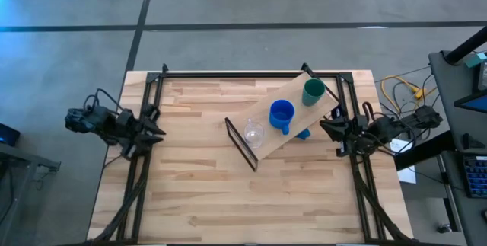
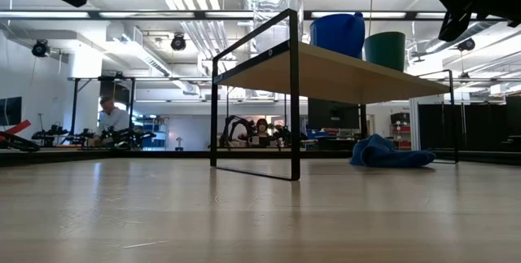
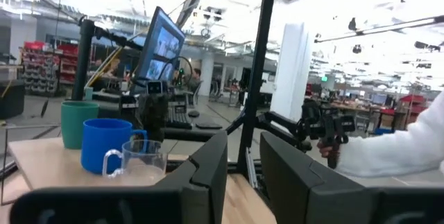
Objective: Stack small to large cups/mugs on shelf
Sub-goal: Return to Home Position
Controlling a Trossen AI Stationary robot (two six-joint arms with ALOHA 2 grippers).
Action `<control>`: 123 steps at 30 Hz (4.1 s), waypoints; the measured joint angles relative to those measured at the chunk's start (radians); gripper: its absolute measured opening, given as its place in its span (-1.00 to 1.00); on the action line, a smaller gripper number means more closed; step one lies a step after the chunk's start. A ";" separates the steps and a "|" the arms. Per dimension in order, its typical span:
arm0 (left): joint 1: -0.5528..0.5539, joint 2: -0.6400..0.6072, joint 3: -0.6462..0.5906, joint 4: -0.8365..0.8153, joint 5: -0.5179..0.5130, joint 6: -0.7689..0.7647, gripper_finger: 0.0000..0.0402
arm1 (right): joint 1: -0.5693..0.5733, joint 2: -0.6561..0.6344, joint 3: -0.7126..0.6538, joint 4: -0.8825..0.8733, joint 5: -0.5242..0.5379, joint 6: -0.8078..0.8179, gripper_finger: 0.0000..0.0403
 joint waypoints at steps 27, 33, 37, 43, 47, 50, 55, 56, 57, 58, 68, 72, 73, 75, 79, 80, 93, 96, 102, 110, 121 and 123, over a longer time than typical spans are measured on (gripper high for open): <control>0.000 -0.001 -0.360 0.506 0.024 -0.017 -0.64 | 0.000 0.000 0.000 0.000 0.000 0.000 -0.83; 0.000 0.001 -0.364 0.491 0.032 -0.013 -0.64 | 0.000 0.000 0.000 0.000 0.000 0.001 -0.83; 0.000 0.000 -0.364 0.493 0.033 -0.012 -0.64 | 0.000 0.000 0.000 0.000 0.000 0.001 -0.83; 0.000 0.012 -0.365 0.492 0.033 -0.014 -0.64 | 0.000 0.000 0.000 0.000 0.000 0.001 -0.83; 0.000 0.025 -0.365 0.492 0.033 -0.014 -0.64 | 0.000 0.000 0.000 0.000 0.000 0.001 -0.83; 0.000 0.030 -0.366 0.494 0.033 -0.014 -0.64 | 0.000 0.000 0.000 0.000 0.000 0.001 -0.83; 0.000 0.032 -0.366 0.494 0.033 -0.015 -0.64 | 0.000 0.000 0.001 0.000 0.000 0.001 -0.83; 0.000 0.031 -0.366 0.494 0.033 -0.015 -0.64 | 0.000 0.000 0.001 0.000 0.000 0.001 -0.83; 0.000 0.031 -0.366 0.494 0.033 -0.015 -0.64 | 0.000 0.000 0.001 0.000 0.000 0.001 -0.83; 0.000 0.031 -0.366 0.494 0.033 -0.015 -0.64 | 0.000 0.000 0.001 0.000 0.000 0.001 -0.83; 0.000 0.032 -0.367 0.494 0.033 -0.015 -0.64 | 0.000 0.000 0.001 0.000 0.000 0.001 -0.83; 0.000 0.032 -0.367 0.494 0.033 -0.015 -0.64 | 0.000 0.000 0.001 0.000 0.000 0.001 -0.83; 0.000 0.032 -0.367 0.494 0.033 -0.015 -0.64 | 0.000 0.000 0.001 0.000 0.000 0.001 -0.83; 0.000 0.032 -0.367 0.494 0.033 -0.015 -0.64 | 0.000 0.000 0.001 0.000 0.000 0.001 -0.83; 0.000 0.032 -0.367 0.494 0.033 -0.015 -0.64 | 0.000 0.000 0.001 0.000 0.000 0.001 -0.83; 0.000 0.032 -0.368 0.494 0.033 -0.015 -0.64 | 0.000 0.000 0.001 0.000 0.000 0.001 -0.83; 0.000 0.032 -0.368 0.494 0.033 -0.015 -0.64 | 0.000 0.000 0.001 0.000 0.000 0.001 -0.83; 0.000 0.032 -0.368 0.494 0.033 -0.015 -0.64 | 0.000 0.000 0.001 0.000 0.000 0.001 -0.83; 0.000 0.032 -0.368 0.494 0.034 -0.015 -0.64 | 0.000 0.000 0.001 0.000 0.000 0.001 -0.83; 0.000 0.032 -0.368 0.494 0.033 -0.015 -0.64 | 0.000 0.000 0.001 0.000 -0.001 0.001 -0.83; 0.000 0.032 -0.368 0.494 0.033 -0.015 -0.64 | 0.000 0.000 0.001 0.000 0.000 0.001 -0.83; 0.000 0.032 -0.368 0.494 0.034 -0.015 -0.64 | 0.000 0.000 0.001 0.000 -0.001 0.001 -0.83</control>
